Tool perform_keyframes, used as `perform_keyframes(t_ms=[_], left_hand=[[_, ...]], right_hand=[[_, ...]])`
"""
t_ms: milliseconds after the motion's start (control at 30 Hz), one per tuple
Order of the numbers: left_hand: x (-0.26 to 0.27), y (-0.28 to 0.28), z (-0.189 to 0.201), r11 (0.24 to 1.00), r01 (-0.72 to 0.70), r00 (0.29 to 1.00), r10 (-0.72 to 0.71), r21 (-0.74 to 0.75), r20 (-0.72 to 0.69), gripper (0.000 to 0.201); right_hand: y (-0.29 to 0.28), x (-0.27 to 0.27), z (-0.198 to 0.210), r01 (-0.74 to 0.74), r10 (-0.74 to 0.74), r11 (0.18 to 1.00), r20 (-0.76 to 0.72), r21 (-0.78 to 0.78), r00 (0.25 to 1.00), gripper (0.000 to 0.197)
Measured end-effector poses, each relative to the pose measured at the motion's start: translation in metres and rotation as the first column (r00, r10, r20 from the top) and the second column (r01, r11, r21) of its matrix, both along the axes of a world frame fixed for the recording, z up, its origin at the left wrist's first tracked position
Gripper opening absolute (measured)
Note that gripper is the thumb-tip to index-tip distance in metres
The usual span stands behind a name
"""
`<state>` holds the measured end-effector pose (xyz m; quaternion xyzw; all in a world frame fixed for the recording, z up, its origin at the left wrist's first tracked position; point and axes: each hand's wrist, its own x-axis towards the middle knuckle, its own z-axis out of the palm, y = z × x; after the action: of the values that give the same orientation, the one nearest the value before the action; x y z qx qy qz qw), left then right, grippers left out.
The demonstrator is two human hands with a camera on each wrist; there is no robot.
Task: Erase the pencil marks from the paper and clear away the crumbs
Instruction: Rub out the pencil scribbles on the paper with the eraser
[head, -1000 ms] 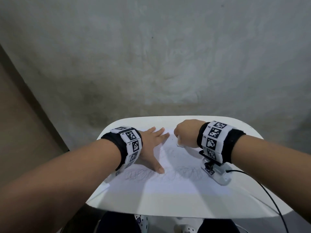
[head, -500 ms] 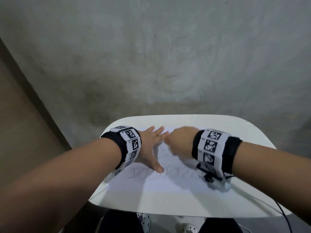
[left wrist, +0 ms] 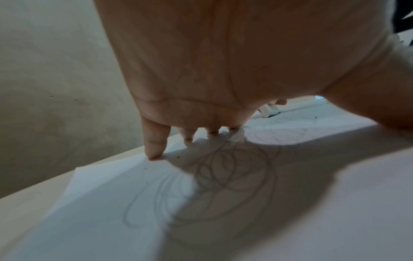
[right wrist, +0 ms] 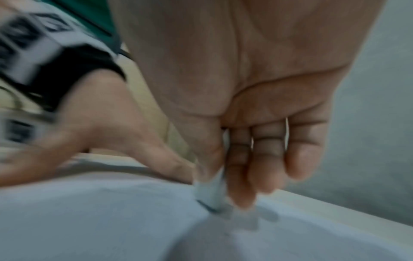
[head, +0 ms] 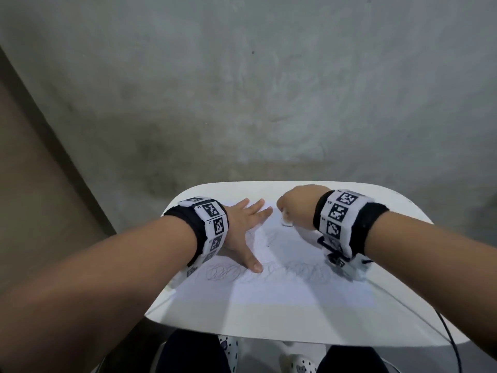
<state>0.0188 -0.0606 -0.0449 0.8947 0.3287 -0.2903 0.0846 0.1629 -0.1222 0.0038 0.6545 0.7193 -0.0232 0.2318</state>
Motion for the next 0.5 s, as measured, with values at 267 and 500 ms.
perform_keyframes(t_ms=[267,500], left_hand=[[0.0,-0.001,0.001,1.0,-0.01,1.0,0.01,-0.006,-0.004,0.133],[0.001,-0.005,0.006,1.0,-0.008,1.0,0.008,-0.009,0.004,0.132]], right_hand=[[0.001,0.0,0.004,-0.014,0.014,1.0,-0.003,-0.015,1.0,0.009],[-0.001,-0.005,-0.001,-0.031,0.026,0.998,-0.097,-0.045,0.995,0.018]])
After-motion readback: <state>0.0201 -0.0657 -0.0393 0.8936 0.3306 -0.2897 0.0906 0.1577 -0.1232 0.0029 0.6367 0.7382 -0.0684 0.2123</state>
